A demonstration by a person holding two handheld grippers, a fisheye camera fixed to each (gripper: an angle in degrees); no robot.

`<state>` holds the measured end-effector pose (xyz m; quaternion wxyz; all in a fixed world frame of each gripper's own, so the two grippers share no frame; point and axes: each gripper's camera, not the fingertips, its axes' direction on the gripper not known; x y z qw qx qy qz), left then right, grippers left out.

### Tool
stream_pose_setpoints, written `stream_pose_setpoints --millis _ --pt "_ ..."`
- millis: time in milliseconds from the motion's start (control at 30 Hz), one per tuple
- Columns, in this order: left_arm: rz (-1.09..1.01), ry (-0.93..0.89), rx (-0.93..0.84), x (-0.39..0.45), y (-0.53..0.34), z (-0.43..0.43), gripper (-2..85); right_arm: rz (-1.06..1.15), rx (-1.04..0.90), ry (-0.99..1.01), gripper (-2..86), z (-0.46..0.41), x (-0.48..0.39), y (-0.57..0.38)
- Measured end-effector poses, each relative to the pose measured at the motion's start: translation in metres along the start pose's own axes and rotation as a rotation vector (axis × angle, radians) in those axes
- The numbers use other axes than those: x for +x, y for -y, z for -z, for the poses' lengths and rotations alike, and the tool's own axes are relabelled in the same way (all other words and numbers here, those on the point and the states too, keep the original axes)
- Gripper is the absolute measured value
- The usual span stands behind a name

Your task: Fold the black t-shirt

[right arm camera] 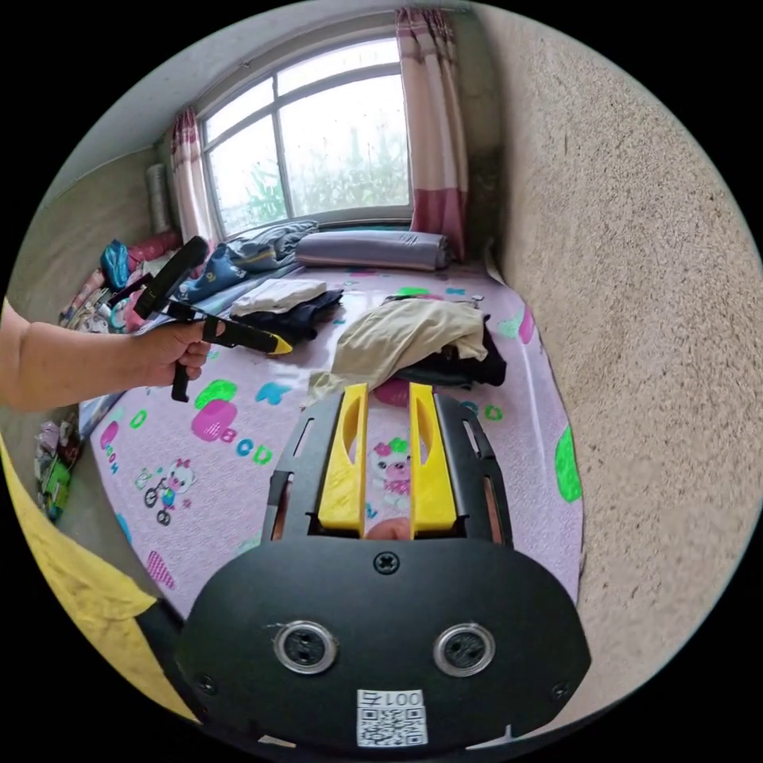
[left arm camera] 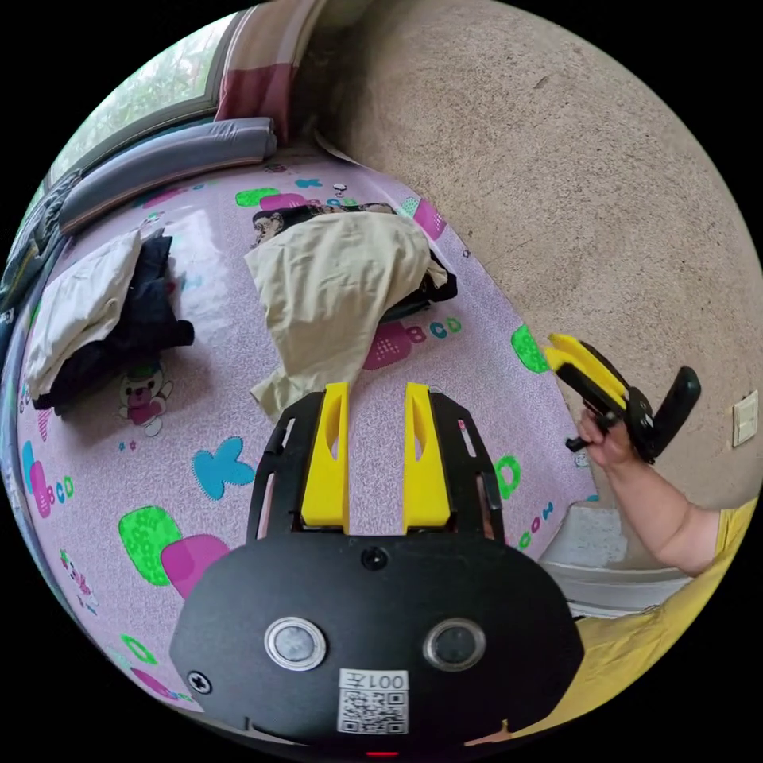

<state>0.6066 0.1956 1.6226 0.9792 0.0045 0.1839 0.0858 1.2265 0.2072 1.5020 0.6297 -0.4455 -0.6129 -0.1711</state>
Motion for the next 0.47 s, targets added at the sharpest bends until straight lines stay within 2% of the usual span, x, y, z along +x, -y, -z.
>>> stream_pose_setpoints --millis 167,467 --pt "-0.002 -0.049 -0.039 -0.023 0.058 -0.025 6.1 -0.013 -0.022 -0.129 6.1 -0.080 0.050 0.062" --pt "0.040 -0.172 -0.054 -0.035 0.041 -0.010 4.7 0.004 -0.183 -0.191 6.8 -0.212 0.097 0.142"
